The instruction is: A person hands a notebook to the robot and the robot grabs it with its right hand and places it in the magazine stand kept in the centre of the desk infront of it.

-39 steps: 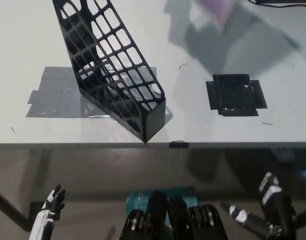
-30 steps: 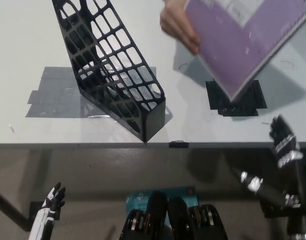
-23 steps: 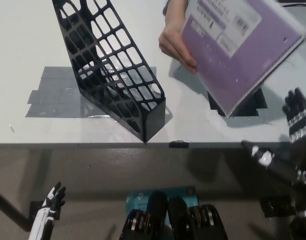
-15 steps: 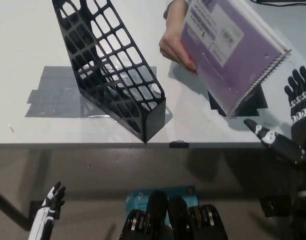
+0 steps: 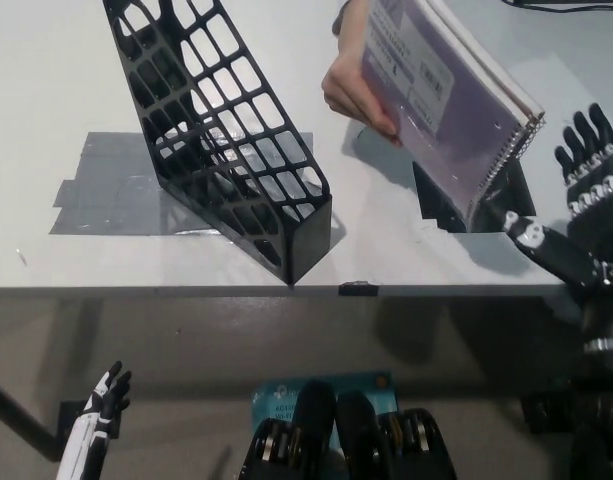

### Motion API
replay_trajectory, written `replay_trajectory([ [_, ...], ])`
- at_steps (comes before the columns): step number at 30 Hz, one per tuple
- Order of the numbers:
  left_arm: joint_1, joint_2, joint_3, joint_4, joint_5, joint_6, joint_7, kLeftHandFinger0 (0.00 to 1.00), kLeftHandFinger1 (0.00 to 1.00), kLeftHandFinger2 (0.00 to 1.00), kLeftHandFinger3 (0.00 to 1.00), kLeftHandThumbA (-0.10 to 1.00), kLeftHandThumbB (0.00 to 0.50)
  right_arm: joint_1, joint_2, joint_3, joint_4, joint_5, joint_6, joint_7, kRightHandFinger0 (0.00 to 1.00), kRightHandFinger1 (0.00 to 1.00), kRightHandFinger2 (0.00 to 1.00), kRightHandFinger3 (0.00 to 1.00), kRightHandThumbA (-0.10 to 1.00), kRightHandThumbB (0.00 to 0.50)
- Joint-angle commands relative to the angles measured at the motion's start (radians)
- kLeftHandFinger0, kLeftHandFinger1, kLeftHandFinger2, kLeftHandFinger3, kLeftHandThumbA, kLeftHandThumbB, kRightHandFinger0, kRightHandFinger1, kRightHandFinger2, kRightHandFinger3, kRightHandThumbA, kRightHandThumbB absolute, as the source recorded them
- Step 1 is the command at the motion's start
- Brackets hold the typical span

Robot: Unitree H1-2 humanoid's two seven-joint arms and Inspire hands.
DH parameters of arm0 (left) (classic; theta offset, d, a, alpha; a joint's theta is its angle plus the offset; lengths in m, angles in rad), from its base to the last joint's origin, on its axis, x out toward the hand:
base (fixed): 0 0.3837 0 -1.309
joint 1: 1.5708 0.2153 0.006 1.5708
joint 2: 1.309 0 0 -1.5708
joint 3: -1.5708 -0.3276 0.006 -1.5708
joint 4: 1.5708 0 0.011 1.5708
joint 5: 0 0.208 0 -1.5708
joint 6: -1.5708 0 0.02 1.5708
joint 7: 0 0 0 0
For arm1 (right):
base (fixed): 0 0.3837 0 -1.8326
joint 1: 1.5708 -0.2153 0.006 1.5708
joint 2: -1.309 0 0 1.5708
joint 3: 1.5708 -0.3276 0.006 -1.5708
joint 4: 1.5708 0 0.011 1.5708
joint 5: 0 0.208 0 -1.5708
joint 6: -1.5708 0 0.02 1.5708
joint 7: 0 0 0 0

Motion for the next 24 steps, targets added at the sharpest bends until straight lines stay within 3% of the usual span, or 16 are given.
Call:
replay_trajectory([
  [1, -0.008, 0.013, 0.004, -0.015, 0.006, -0.037, 0.02, 1.0, 1.0, 1.0, 1.0, 1.0, 0.5, -0.082, 0.017, 0.024, 0.004, -0.006, -0.005, -0.004, 1.0, 1.0, 1.0, 1.0, 1.0, 0.276],
  [13, -0.023, 0.016, 0.002, -0.019, 0.012, -0.037, 0.021, 1.0, 1.0, 1.0, 1.0, 1.0, 0.5, -0.133, 0.049, 0.067, 0.004, -0.054, -0.012, -0.017, 1.0, 1.0, 1.0, 1.0, 1.0, 0.244],
  [20, -0.025, 0.014, 0.002, -0.021, 0.008, -0.037, 0.018, 1.0, 1.0, 1.0, 1.0, 1.0, 0.5, -0.178, 0.052, 0.07, 0.01, -0.051, 0.015, -0.016, 1.0, 1.0, 1.0, 1.0, 1.0, 0.278],
  [21, -0.026, 0.014, 0.002, -0.023, 0.011, -0.037, 0.02, 1.0, 1.0, 1.0, 1.0, 1.0, 0.5, -0.193, 0.05, 0.072, 0.017, -0.056, 0.018, -0.016, 1.0, 1.0, 1.0, 1.0, 1.0, 0.253],
  [24, -0.026, 0.014, 0.001, -0.024, 0.014, -0.037, 0.021, 1.0, 1.0, 1.0, 1.0, 1.0, 0.5, -0.211, 0.046, 0.073, 0.03, -0.066, 0.015, -0.016, 1.0, 1.0, 1.0, 1.0, 1.0, 0.252],
])
